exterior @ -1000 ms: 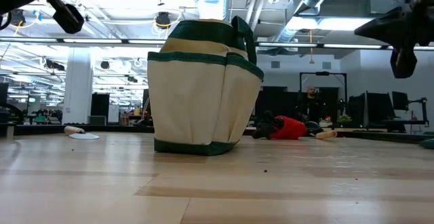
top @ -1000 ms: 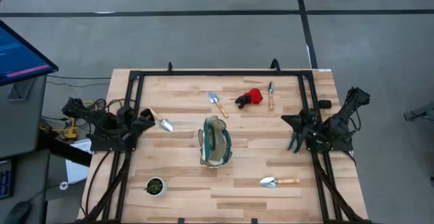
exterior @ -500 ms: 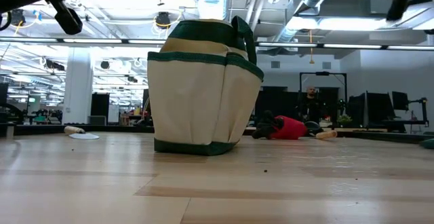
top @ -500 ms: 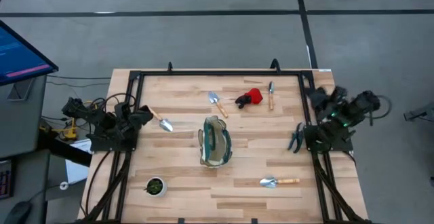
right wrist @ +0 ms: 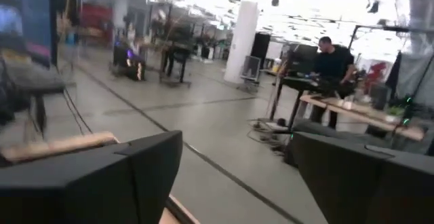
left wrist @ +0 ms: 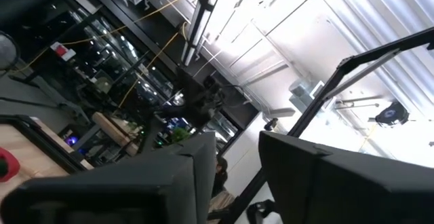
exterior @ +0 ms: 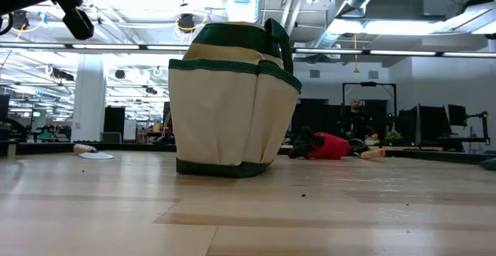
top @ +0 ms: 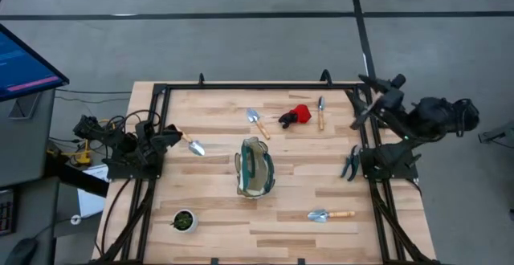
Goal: Pick & Place Garden tools in Gardening bag
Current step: Put the red gloves into the green bag
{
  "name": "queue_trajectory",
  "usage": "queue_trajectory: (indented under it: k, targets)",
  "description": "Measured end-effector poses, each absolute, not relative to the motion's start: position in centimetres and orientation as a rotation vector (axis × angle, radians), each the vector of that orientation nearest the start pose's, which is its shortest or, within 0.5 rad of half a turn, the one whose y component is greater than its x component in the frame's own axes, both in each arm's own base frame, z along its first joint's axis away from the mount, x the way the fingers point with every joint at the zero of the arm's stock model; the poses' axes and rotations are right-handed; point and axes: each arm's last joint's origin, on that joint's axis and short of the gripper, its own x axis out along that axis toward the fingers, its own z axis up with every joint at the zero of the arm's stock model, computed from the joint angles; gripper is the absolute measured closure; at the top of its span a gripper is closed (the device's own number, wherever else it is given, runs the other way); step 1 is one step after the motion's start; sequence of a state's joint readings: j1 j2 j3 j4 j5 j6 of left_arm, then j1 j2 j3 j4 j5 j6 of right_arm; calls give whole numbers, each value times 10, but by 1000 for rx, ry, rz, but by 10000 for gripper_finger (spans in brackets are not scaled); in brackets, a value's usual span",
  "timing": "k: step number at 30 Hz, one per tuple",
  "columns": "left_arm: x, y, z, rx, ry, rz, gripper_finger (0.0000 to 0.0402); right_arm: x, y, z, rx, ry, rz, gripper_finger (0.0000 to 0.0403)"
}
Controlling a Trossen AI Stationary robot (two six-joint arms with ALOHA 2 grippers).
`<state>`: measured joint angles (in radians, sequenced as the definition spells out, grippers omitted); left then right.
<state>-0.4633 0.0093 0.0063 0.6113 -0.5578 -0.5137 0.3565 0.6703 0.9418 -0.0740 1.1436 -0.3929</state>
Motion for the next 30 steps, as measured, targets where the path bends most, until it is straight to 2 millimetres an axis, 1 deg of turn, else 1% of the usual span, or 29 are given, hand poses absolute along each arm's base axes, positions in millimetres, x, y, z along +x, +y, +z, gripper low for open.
queue_trajectory:
  k: [4, 7, 11, 15, 17, 19, 22, 26, 30]
  targets:
    - [76, -21, 218, -799, -550, -46, 270, 132, 6, 423, -271, 69, -763, 127]
    - [76, -21, 218, -799, -550, -46, 258, 149, -6, 427, -268, 163, -703, 127]
    - [76, -21, 218, -799, -550, -46, 245, 184, -30, 417, -269, 362, -613, 127]
    - [76, -21, 218, -798, -550, -47, 234, 215, -66, 398, -237, 589, -551, 127]
    - [76, -21, 218, -794, -549, -50, 230, 227, -87, 384, -185, 701, -514, 127]
    - [76, -21, 218, -785, -549, -50, 226, 239, -107, 366, -134, 810, -450, 126]
    - [76, -21, 218, -785, -549, -49, 219, 256, -130, 334, -150, 981, -338, 126]
    - [76, -21, 218, -784, -549, -49, 211, 280, -145, 294, -218, 1138, -203, 126]
    - [76, -21, 218, -783, -548, -49, 204, 299, -153, 256, -197, 1245, -108, 126]
